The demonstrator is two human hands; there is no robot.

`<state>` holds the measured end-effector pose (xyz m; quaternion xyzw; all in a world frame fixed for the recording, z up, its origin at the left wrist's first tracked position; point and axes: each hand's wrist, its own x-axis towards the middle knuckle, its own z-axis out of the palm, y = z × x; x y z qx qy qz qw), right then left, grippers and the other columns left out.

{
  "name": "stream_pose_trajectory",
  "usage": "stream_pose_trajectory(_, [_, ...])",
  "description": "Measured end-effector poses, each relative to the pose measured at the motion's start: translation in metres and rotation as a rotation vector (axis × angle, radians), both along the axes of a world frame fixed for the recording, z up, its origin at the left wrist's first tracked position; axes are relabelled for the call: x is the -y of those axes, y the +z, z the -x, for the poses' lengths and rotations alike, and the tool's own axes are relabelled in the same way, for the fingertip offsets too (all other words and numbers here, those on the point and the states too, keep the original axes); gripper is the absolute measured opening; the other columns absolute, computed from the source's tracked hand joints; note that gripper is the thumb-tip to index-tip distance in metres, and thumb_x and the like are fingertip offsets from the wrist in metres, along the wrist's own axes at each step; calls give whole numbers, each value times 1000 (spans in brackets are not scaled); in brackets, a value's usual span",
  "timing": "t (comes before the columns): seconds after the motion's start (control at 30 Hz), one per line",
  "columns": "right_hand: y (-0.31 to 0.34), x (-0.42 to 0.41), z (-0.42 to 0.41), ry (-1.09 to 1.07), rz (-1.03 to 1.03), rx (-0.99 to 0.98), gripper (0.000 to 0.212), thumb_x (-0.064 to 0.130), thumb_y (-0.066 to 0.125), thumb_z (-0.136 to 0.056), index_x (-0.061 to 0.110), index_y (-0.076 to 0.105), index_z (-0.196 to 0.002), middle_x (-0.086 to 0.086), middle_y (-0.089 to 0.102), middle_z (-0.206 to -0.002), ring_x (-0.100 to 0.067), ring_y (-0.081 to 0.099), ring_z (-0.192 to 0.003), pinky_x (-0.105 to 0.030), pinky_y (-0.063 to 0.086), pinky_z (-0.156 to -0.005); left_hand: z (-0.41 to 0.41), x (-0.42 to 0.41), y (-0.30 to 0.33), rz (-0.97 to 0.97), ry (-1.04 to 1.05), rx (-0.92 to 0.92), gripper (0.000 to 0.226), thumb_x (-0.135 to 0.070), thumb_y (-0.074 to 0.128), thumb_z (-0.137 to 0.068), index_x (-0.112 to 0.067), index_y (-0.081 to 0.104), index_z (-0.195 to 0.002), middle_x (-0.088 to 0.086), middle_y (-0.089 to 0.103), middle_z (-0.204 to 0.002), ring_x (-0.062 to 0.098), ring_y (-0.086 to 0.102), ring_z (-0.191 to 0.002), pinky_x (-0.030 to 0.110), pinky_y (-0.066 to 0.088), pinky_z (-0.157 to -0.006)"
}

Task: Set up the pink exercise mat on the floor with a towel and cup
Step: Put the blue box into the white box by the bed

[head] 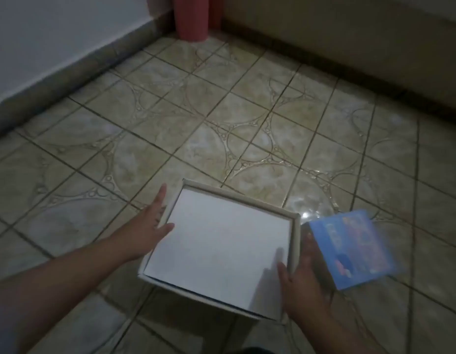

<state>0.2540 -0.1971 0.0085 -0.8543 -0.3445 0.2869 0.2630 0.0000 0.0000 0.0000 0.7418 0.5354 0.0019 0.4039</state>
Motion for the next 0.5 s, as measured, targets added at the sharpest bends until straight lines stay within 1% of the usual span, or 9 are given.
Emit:
stream_pose_trajectory(0.07, [-24, 1, 0, -50, 12, 5, 83, 23, 48, -96, 38, -17, -145, 5, 19, -156, -27, 38, -136, -32, 37, -101, 0, 2, -25, -13, 0, 47, 88, -37, 50, -92, -63, -29, -121, 9, 25, -155, 29, 43, -132, 30, 37, -96])
stream_pose_trajectory(0.1, [-32, 1, 1, -64, 30, 22, 82, 24, 47, -96, 39, -16, -146, -9, 39, -148, -30, 57, -115, -33, 44, -87, 1, 2, -37, -39, 3, 47, 86, -36, 49, -93, -66, -27, -120, 8, 24, -155, 32, 45, -129, 30, 38, -92])
stream_pose_trajectory(0.13, [-35, 1, 2, -80, 56, 51, 80, 23, 46, -96, 39, -15, -146, -20, 59, -125, -25, 65, -86, -32, 45, -71, 2, 3, -42, -69, 11, 42, 84, -36, 48, -94, -69, -26, -119, 7, 25, -155, 33, 47, -127, 29, 39, -90])
stream_pose_trajectory(0.17, [-37, 2, 3, -84, 57, 78, 78, 23, 45, -97, 38, -14, -146, -22, 67, -96, -17, 60, -62, -31, 44, -61, 3, 3, -47, -89, 21, 54, 82, -34, 46, -95, -70, -23, -119, 9, 29, -153, 33, 51, -123, 29, 40, -87])
stream_pose_trajectory(0.2, [-38, 4, 4, -85, 79, 94, 76, 21, 44, -97, 36, -12, -146, -17, 62, -77, -13, 50, -49, -31, 43, -57, 4, 2, -50, -103, 19, 39, 80, -32, 44, -96, -70, -21, -120, 12, 35, -150, 33, 55, -117, 28, 40, -84])
stream_pose_trajectory(0.23, [-36, 6, 3, -88, 98, 93, 74, 19, 43, -97, 34, -9, -148, -12, 56, -69, -12, 43, -44, -31, 42, -56, 4, 2, -49, -105, 16, 20, 77, -30, 42, -97, -69, -19, -122, 14, 41, -146, 32, 58, -112, 27, 40, -81])
stream_pose_trajectory(0.33, [-31, 4, -1, -120, 150, 32, 70, 14, 41, -98, 33, -1, -150, -8, 52, -59, -18, 46, -48, -30, 37, -58, 2, 1, -45, -143, 29, -24, 72, -26, 40, -98, -67, -14, -124, 18, 51, -137, 33, 60, -108, 26, 38, -77])
stream_pose_trajectory(0.4, [-27, 5, 1, -99, 170, 12, 69, 12, 40, -98, 35, -1, -149, 0, 46, -54, -22, 47, -52, -30, 34, -61, 0, 1, -44, -132, 13, -72, 73, -28, 39, -98, -67, -17, -124, 22, 61, -122, 33, 64, -94, 28, 39, -69])
stream_pose_trajectory(0.5, [-24, -2, 2, -137, 173, -29, 71, 11, 40, -97, 39, -1, -148, -22, 66, -83, -36, 65, -83, -30, 35, -68, 4, 1, -46, -146, -9, -133, 75, -31, 38, -98, -67, -23, -122, 23, 67, -108, 31, 65, -84, 29, 41, -64])
